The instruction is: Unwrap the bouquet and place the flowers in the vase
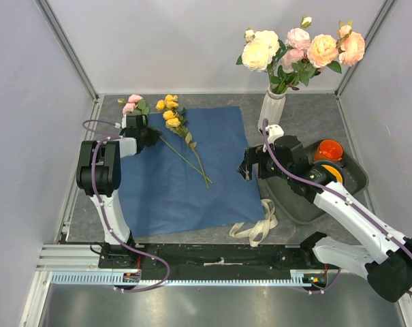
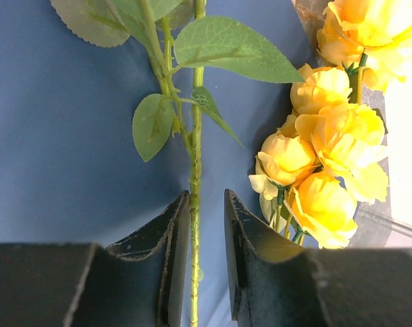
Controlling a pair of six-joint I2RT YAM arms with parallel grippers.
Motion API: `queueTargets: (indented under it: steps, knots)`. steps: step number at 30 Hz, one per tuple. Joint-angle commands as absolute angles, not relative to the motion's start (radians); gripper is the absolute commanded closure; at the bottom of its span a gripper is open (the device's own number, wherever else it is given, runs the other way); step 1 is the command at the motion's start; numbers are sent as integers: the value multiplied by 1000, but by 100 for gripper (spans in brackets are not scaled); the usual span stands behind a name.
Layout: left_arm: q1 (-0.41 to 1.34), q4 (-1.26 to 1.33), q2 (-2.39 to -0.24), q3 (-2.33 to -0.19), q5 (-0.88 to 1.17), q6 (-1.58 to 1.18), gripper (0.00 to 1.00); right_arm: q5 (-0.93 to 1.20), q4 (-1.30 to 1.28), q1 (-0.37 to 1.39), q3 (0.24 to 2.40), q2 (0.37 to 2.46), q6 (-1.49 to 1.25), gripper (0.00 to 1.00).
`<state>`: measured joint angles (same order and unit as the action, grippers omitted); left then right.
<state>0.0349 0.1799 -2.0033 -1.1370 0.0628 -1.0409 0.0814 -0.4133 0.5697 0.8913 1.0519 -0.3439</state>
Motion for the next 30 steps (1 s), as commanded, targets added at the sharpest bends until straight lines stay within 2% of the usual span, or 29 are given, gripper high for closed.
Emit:
queueTargets:
  steps: [1,4,6,8,11,13,17,23,28,30]
  knots:
    - [38,238,-2028,-1149,83,-996,67,66,-420,572,940,1022,-380,2]
    - [35,270,-2028,-1123,77,-989,71,67,-425,571,945,1014,-390,2]
    - [35,281,-2031,-1123,80,-985,78,69,-426,572,946,1009,-397,2]
    - [31,285,-2028,-1126,100,-977,89,69,-429,572,950,1009,-402,2]
    - [26,275,-1956,-1127,69,-939,98,68,-437,572,959,1006,-403,2]
    - [26,230,-1845,-1118,19,-875,98,61,-440,572,962,1006,-403,2]
    - [29,117,-1638,-1094,-229,-781,98,55,-436,574,968,1015,-402,2]
    - [40,124,-1318,-979,-478,-695,98,74,-410,572,989,1071,-399,2]
    - [58,147,-1131,-939,-597,-582,98,100,-391,572,1012,1111,-394,2]
    - [58,150,-1067,-937,-577,-555,98,139,-384,572,1019,1127,-376,2]
